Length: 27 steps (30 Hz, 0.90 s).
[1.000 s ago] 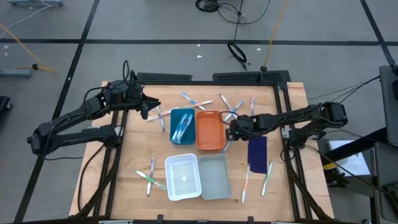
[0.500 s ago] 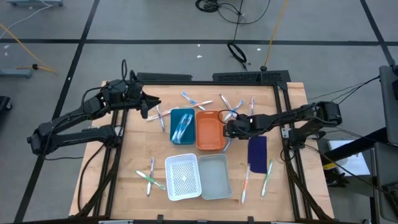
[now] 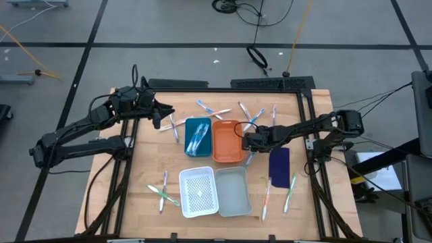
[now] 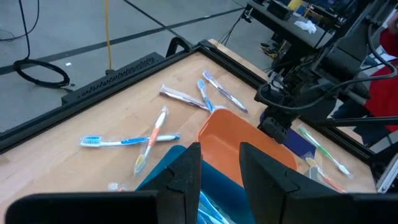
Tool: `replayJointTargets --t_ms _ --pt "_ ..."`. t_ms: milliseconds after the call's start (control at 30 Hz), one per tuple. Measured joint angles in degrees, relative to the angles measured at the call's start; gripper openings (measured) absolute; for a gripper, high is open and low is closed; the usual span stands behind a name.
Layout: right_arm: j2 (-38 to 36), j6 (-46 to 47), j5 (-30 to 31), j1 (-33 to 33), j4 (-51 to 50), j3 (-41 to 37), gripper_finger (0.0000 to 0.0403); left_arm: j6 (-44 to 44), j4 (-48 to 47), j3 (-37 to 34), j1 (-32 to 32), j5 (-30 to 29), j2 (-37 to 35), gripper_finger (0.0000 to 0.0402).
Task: Pick & Place Toothbrushes
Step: Put the blue toothbrush into the blue bin
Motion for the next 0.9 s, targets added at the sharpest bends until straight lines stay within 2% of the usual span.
replayJointTargets --t_ms 200,367,633,833,900 --pt "-3.39 -0.36 4.35 0.05 -1.53 -0.24 0.0016 -0.01 0.00 0.00 0.00 -0.02 0.00 0.0108" --pt "-6.31 -0.15 9.37 -0.58 -1.93 -0.39 0.0017 -0.02 -0.04 0.00 0.00 -0.02 0.00 0.0108" --pt "-11.01 -2.51 11.21 -0.81 -2.37 -0.35 0.0013 -0.28 -0.04 0.00 0.00 -0.01 0.00 0.0108" --pt "-19.77 -11.31 14.61 -0.79 -1.40 -0.35 0.0013 -2.18 -0.07 0.00 0.00 3.03 0.00 0.0108" --pt "-23.23 -17.71 16.83 -0.81 1.77 -0.35 0.0013 -3.61 -0.04 0.00 -0.01 5.14 0.00 0.0108"
